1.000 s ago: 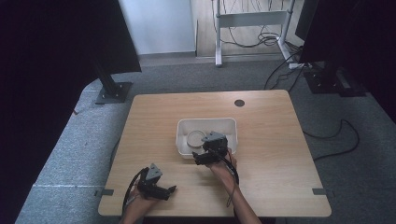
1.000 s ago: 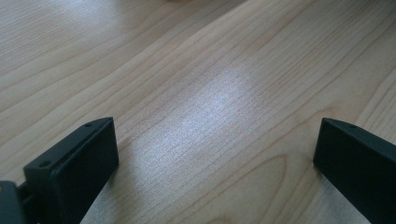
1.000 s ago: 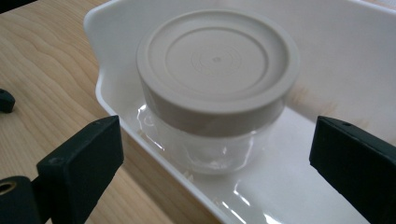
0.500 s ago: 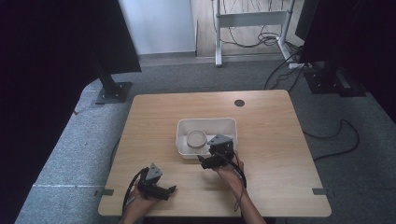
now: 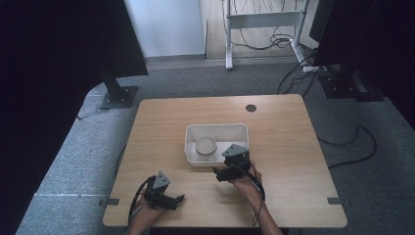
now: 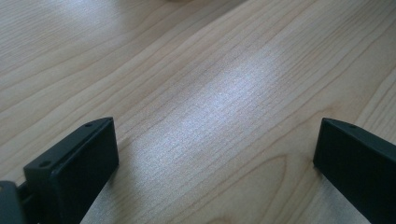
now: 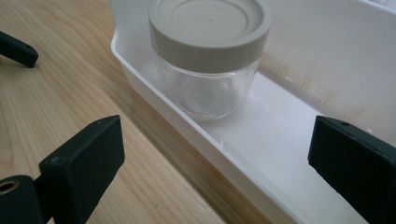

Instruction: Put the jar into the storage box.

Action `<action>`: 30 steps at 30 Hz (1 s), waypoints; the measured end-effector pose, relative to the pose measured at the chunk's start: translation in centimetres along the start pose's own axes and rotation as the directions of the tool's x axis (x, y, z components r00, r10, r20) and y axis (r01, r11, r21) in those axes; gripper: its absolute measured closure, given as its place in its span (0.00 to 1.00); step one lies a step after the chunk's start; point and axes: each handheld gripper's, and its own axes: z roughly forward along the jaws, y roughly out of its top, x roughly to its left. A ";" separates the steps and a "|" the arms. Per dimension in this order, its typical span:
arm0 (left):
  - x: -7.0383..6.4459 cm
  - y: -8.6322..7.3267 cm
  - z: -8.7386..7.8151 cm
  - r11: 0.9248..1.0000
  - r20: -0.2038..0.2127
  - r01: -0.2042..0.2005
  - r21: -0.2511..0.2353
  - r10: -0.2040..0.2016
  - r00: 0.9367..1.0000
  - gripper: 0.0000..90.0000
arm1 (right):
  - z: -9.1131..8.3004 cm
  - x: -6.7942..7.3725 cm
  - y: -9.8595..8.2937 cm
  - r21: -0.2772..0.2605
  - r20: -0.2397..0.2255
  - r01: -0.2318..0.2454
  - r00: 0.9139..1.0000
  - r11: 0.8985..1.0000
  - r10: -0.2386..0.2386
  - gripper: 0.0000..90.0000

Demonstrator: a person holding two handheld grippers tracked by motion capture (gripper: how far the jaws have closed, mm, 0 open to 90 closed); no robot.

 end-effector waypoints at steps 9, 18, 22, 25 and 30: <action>0.0 0.0 0.0 1.000 0.000 -0.001 0.001 0.001 1.000 0.00 | -1.2 -0.2 -0.8 -0.012 0.003 -0.005 1.000 1.000 0.005 0.04; 0.0 0.0 0.0 1.000 0.000 0.001 -0.001 -0.001 1.000 0.00 | -2.8 -0.9 -2.0 -0.017 0.025 -0.016 1.000 1.000 0.017 0.04; 0.0 0.0 0.0 1.000 0.000 0.001 -0.001 -0.001 1.000 0.00 | -3.4 -1.3 -2.7 -0.019 0.036 -0.029 0.999 0.999 0.029 0.04; 0.0 0.0 0.0 1.000 0.000 0.000 0.000 0.000 1.000 0.00 | -4.0 -1.7 -3.3 -0.019 0.044 -0.036 0.998 0.999 0.037 0.04; 0.0 0.0 0.0 1.000 0.000 0.000 0.000 0.000 1.000 0.00 | -4.8 -2.2 -4.4 -0.014 0.064 -0.044 0.997 0.999 0.045 0.04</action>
